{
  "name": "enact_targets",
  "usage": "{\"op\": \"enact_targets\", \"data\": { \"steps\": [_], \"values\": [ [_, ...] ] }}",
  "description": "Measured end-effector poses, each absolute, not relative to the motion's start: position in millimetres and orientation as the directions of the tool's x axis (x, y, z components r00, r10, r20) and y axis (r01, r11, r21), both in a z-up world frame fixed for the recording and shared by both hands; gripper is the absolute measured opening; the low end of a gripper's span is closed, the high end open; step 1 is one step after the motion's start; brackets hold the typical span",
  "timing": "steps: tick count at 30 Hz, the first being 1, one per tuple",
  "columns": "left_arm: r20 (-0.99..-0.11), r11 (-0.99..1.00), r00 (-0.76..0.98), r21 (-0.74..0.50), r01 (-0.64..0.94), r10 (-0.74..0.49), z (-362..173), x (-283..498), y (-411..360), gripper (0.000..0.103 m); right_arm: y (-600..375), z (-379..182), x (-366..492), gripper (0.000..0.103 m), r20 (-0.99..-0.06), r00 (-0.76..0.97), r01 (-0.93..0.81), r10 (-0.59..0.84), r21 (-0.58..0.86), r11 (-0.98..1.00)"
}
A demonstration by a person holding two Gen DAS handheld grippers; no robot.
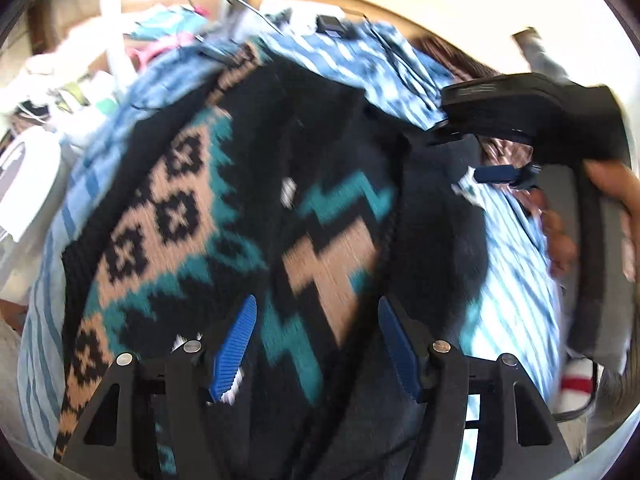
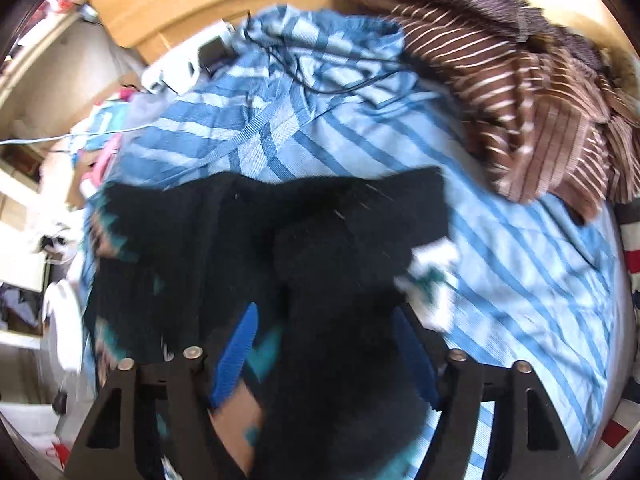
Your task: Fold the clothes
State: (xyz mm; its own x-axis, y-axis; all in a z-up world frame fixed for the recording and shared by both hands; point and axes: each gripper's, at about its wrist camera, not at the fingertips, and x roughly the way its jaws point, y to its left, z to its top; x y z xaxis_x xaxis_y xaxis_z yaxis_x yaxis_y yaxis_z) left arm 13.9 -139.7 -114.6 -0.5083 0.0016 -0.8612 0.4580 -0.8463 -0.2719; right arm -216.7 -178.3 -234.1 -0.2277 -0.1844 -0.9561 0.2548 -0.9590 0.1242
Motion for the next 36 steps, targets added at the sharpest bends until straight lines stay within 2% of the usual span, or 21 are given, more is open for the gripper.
{"op": "enact_targets", "data": {
  "steps": [5,6,7,8,10,11,13,19,21,23,24,27,29,31,33,34,35,36],
  "values": [
    [-0.837,-0.788,-0.547,-0.346,0.509,0.014,-122.5,14.4,-166.2,0.064,-195.2,-264.9,-235.8,0.072,-0.975,-0.193,0.209,-0.111,0.07,-0.976],
    [-0.829,-0.781,-0.559,-0.356,0.512,0.011,-121.8,16.4,-171.0,0.064,-196.9,-270.9,-240.0,0.068,-0.976,-0.195,0.204,-0.099,0.059,-0.977],
    [-0.82,-0.776,-0.573,-0.366,0.513,0.008,-120.4,19.0,-175.9,0.064,-198.5,-276.7,-244.0,0.059,-0.976,-0.199,0.199,-0.084,0.043,-0.979],
    [-0.813,-0.773,-0.583,-0.371,0.515,0.002,-119.9,20.2,-179.1,0.064,-199.1,-280.3,-246.8,0.045,-0.976,-0.213,0.198,-0.054,0.011,-0.98],
    [-0.801,-0.774,-0.599,-0.376,0.51,-0.006,-117.8,23.3,-183.7,0.064,-193.6,-280.6,-249.1,0.036,-0.97,-0.238,0.186,-0.053,0.008,-0.983],
    [-0.794,-0.772,-0.608,-0.382,0.507,-0.006,-116.5,26.0,-186.1,0.064,-188.5,-276.7,-248.5,0.028,-0.966,-0.244,0.177,-0.084,0.041,-0.983],
    [-0.778,-0.764,-0.628,-0.4,0.506,-0.009,-116.0,31.5,-191.2,0.064,-180.3,-263.6,-245.4,0.023,-0.957,-0.243,0.189,-0.16,0.115,-0.975],
    [-0.779,-0.702,-0.627,-0.437,0.562,-0.017,-123.5,40.4,-210.5,0.064,-186.8,-213.9,-240.4,0.017,-0.918,-0.306,0.276,-0.25,0.166,-0.947],
    [-0.792,-0.682,-0.61,-0.438,0.586,-0.015,-127.2,40.3,-215.8,0.064,-197.0,-217.4,-248.6,0.017,-0.921,-0.322,0.271,-0.22,0.133,-0.953],
    [-0.796,-0.675,-0.605,-0.444,0.59,-0.006,-127.9,42.4,-218.4,0.064,-200.6,-238.7,-263.4,0.037,-0.928,-0.262,0.252,-0.267,0.201,-0.947],
    [-0.797,-0.673,-0.605,-0.447,0.589,0.0,-127.9,43.7,-219.5,0.064,-201.0,-247.7,-269.3,0.055,-0.927,-0.221,0.241,-0.303,0.249,-0.938],
    [-0.777,-0.694,-0.628,-0.474,0.543,0.04,-124.1,46.1,-215.4,0.064,-184.3,-244.5,-261.2,0.052,-0.888,-0.172,0.195,-0.426,0.394,-0.898],
    [-0.765,-0.713,-0.639,-0.491,0.501,0.078,-121.2,44.7,-211.4,0.064,-163.2,-226.1,-242.2,0.058,-0.844,-0.226,0.204,-0.486,0.446,-0.871],
    [-0.758,-0.733,-0.64,-0.508,0.453,0.13,-118.0,35.7,-203.9,0.064,-133.8,-204.9,-221.6,0.061,-0.812,-0.307,0.217,-0.497,0.448,-0.867],
    [-0.747,-0.751,-0.635,-0.531,0.393,0.196,-114.2,22.8,-193.5,0.064,-109.3,-192.5,-209.4,0.061,-0.828,-0.338,0.217,-0.447,0.394,-0.893],
    [-0.743,-0.757,-0.629,-0.541,0.366,0.227,-113.2,16.5,-187.8,0.064,-99.6,-191.6,-205.9,0.057,-0.851,-0.336,0.216,-0.404,0.347,-0.912],
    [-0.738,-0.766,-0.624,-0.55,0.333,0.258,-111.8,9.9,-180.3,0.064,-92.9,-194.3,-203.1,0.045,-0.878,-0.332,0.225,-0.344,0.28,-0.933],
    [-0.734,-0.781,-0.615,-0.553,0.292,0.29,-109.7,1.4,-168.7,0.064,-86.2,-197.1,-200.2,0.04,-0.901,-0.33,0.234,-0.282,0.212,-0.949]
  ]
}}
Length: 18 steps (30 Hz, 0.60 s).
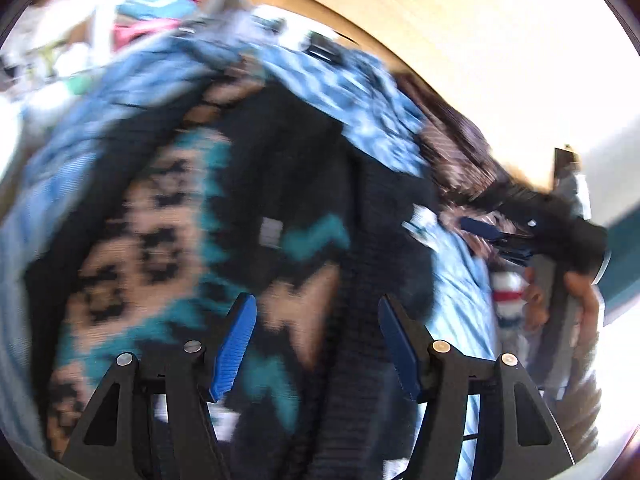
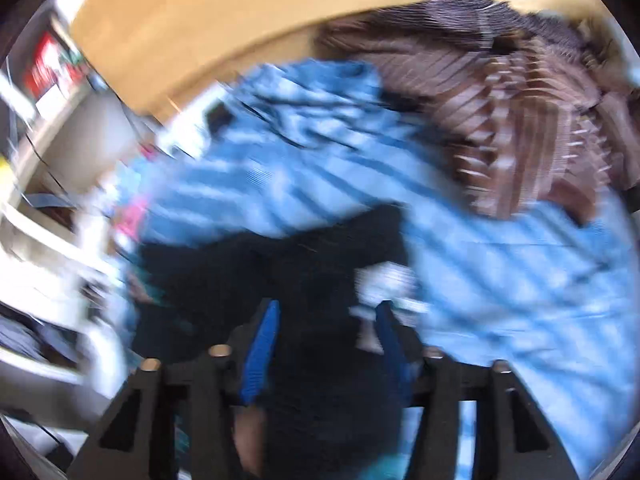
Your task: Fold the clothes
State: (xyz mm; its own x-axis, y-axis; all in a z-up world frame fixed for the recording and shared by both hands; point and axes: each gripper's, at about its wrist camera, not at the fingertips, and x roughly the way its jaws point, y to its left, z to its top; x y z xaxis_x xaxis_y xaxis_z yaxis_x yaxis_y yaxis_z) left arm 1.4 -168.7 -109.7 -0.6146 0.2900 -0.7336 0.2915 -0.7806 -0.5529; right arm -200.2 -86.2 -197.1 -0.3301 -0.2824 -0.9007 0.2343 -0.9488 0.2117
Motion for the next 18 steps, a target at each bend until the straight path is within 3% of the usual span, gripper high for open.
{"op": "enact_targets", "data": {
  "steps": [1,2,3,5,8,12,15,18],
  "values": [
    [-0.736,-0.798,-0.605,-0.544,0.261,0.304,-108.1,-5.7,-158.1,0.064,-79.4,-200.1,-197.3,0.033,-0.917,-0.328,0.243,-0.227,0.15,-0.958],
    [-0.743,-0.822,-0.597,-0.521,0.229,0.304,-107.1,-12.1,-144.1,0.058,-71.7,-204.9,-193.9,0.024,-0.922,-0.328,0.251,-0.207,0.127,-0.96],
    [-0.75,-0.849,-0.589,-0.492,0.193,0.301,-106.4,-18.7,-127.8,0.048,-64.8,-209.8,-191.1,0.021,-0.926,-0.326,0.257,-0.191,0.108,-0.96],
    [-0.763,-0.888,-0.588,-0.432,0.157,0.267,-111.2,-29.6,-100.5,0.007,-59.7,-221.2,-193.0,0.015,-0.929,-0.314,0.253,-0.194,0.115,-0.961],
    [-0.798,-0.899,-0.535,-0.412,0.149,0.277,-137.0,-47.2,-65.7,0.005,-67.1,-238.6,-198.4,0.009,-0.929,-0.317,0.287,-0.191,0.098,-0.953],
    [-0.833,-0.919,-0.488,-0.369,0.136,0.262,-173.5,-54.8,-34.1,0.005,-89.2,-259.3,-208.8,0.008,-0.929,-0.33,0.354,-0.165,0.04,-0.934],
    [-0.814,-0.894,-0.505,-0.417,0.167,0.285,-179.8,-51.3,-40.2,0.005,-94.4,-278.0,-229.4,0.006,-0.94,-0.321,0.339,-0.116,0.0,-0.941],
    [-0.797,-0.854,-0.504,-0.481,0.199,0.332,-177.3,-52.2,-53.6,0.005,-86.0,-279.0,-254.3,0.004,-0.932,-0.324,0.258,-0.161,0.077,-0.963]
  ]
}}
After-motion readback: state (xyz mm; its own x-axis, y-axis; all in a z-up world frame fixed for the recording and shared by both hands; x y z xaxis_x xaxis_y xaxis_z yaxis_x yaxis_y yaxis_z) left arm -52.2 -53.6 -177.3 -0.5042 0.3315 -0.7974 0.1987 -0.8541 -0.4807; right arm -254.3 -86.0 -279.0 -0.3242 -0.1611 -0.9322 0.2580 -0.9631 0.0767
